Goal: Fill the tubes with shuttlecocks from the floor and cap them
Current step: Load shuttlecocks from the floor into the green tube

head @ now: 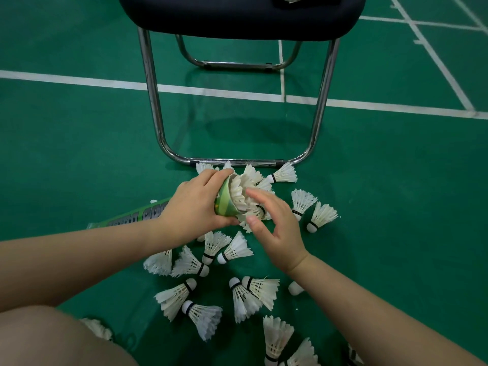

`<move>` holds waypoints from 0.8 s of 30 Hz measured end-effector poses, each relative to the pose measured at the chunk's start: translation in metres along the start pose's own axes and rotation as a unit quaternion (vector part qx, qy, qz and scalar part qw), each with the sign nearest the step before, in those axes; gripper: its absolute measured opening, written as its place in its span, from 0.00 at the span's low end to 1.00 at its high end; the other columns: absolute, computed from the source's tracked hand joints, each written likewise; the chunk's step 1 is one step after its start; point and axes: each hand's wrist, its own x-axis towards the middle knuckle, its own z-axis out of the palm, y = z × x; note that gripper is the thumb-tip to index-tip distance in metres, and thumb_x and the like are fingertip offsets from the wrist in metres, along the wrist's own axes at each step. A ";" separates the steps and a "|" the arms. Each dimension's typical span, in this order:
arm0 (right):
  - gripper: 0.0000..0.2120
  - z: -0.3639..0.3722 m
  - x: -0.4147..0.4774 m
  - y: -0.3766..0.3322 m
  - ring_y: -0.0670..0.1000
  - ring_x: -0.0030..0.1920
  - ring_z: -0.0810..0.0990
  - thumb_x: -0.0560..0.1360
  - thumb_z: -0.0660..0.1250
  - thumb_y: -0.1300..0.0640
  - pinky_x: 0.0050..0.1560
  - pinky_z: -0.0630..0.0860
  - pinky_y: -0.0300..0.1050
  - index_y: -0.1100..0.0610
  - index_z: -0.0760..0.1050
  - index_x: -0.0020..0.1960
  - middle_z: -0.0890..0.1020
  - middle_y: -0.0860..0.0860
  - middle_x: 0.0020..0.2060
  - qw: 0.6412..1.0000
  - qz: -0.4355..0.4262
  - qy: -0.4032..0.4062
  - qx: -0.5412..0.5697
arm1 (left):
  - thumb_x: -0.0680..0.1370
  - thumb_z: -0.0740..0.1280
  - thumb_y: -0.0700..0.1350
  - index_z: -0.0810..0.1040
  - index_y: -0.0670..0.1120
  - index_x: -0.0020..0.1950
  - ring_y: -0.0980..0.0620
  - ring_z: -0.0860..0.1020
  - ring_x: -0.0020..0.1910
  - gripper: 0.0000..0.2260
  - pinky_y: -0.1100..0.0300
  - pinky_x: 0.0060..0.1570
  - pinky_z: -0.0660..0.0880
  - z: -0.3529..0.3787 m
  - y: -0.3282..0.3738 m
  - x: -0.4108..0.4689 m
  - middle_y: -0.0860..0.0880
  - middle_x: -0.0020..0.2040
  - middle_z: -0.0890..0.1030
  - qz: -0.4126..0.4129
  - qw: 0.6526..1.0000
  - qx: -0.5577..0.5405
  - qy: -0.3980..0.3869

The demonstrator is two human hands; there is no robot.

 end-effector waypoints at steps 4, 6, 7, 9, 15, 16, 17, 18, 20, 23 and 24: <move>0.26 0.011 0.000 -0.006 0.42 0.59 0.69 0.73 0.54 0.42 0.63 0.66 0.56 0.59 0.79 0.55 0.80 0.53 0.56 0.998 0.006 -0.051 -0.032 | 0.64 0.75 0.55 0.64 0.47 0.70 0.44 0.74 0.54 0.38 0.51 0.52 0.70 -0.001 0.004 -0.002 0.47 0.61 0.72 0.001 1.000 0.001 -0.012; 0.26 0.017 0.001 -0.009 0.44 0.58 0.70 0.72 0.53 0.41 0.63 0.66 0.57 0.58 0.79 0.54 0.80 0.53 0.54 0.997 0.021 -0.072 -0.016 | 0.64 0.75 0.51 0.65 0.47 0.70 0.43 0.74 0.53 0.37 0.49 0.51 0.70 -0.001 0.005 -0.003 0.46 0.60 0.72 0.002 1.000 0.004 -0.018; 0.26 0.018 0.003 -0.010 0.46 0.58 0.71 0.72 0.53 0.40 0.62 0.66 0.58 0.58 0.79 0.53 0.80 0.52 0.54 0.997 0.031 -0.077 -0.010 | 0.64 0.74 0.50 0.65 0.46 0.70 0.42 0.75 0.53 0.37 0.48 0.51 0.70 0.000 0.005 -0.003 0.46 0.60 0.72 0.001 1.000 0.004 -0.019; 0.27 0.020 0.006 -0.011 0.50 0.59 0.72 0.71 0.52 0.39 0.62 0.65 0.60 0.57 0.79 0.51 0.79 0.52 0.54 0.995 0.050 -0.090 0.001 | 0.64 0.72 0.53 0.67 0.45 0.69 0.42 0.75 0.52 0.35 0.48 0.50 0.71 0.000 0.003 -0.004 0.45 0.59 0.74 0.002 1.000 0.001 -0.014; 0.27 0.024 0.012 -0.013 0.50 0.53 0.75 0.70 0.54 0.35 0.59 0.67 0.59 0.55 0.80 0.48 0.81 0.49 0.49 0.987 0.054 -0.152 0.022 | 0.59 0.62 0.53 0.69 0.43 0.66 0.41 0.77 0.48 0.36 0.48 0.43 0.72 0.004 0.000 -0.008 0.43 0.55 0.76 0.035 0.999 0.013 -0.008; 0.27 0.024 0.014 -0.012 0.51 0.53 0.75 0.70 0.54 0.34 0.59 0.68 0.59 0.54 0.79 0.48 0.81 0.50 0.49 0.985 0.059 -0.163 0.020 | 0.59 0.63 0.52 0.69 0.43 0.67 0.41 0.77 0.47 0.36 0.48 0.43 0.72 0.004 0.000 -0.008 0.43 0.55 0.76 0.036 0.999 0.016 -0.009; 0.28 0.024 0.015 -0.012 0.52 0.53 0.75 0.69 0.54 0.34 0.59 0.68 0.58 0.54 0.79 0.49 0.81 0.50 0.50 0.982 0.062 -0.177 0.015 | 0.59 0.64 0.51 0.69 0.43 0.67 0.42 0.77 0.47 0.36 0.48 0.43 0.71 0.004 0.000 -0.007 0.43 0.55 0.76 0.039 0.999 0.019 -0.010; 0.28 0.023 0.017 -0.012 0.52 0.53 0.75 0.69 0.54 0.33 0.59 0.69 0.57 0.55 0.79 0.49 0.81 0.50 0.49 0.980 0.060 -0.190 0.011 | 0.59 0.66 0.49 0.69 0.43 0.67 0.41 0.77 0.48 0.36 0.48 0.43 0.71 0.004 0.000 -0.007 0.43 0.55 0.76 0.039 0.999 0.021 -0.012; 0.27 0.020 0.017 -0.012 0.50 0.49 0.76 0.70 0.55 0.35 0.54 0.71 0.54 0.56 0.78 0.47 0.80 0.47 0.44 0.982 0.038 -0.185 0.016 | 0.61 0.70 0.48 0.68 0.44 0.68 0.41 0.77 0.49 0.36 0.48 0.45 0.71 0.005 0.000 -0.006 0.43 0.57 0.75 0.037 0.999 0.021 -0.019; 0.19 0.012 0.016 -0.012 0.46 0.42 0.76 0.71 0.57 0.42 0.48 0.72 0.49 0.54 0.78 0.48 0.76 0.38 0.38 0.995 0.050 -0.054 0.070 | 0.62 0.73 0.58 0.66 0.46 0.69 0.43 0.76 0.51 0.39 0.47 0.49 0.73 0.003 0.002 0.000 0.46 0.59 0.74 0.025 1.000 0.013 -0.010; 0.19 0.007 0.018 -0.008 0.44 0.44 0.77 0.71 0.57 0.42 0.51 0.74 0.50 0.52 0.78 0.50 0.76 0.37 0.41 0.995 0.069 -0.003 0.077 | 0.61 0.74 0.60 0.65 0.47 0.69 0.45 0.76 0.52 0.41 0.48 0.51 0.72 0.002 0.003 0.002 0.47 0.60 0.74 0.016 1.000 0.010 -0.011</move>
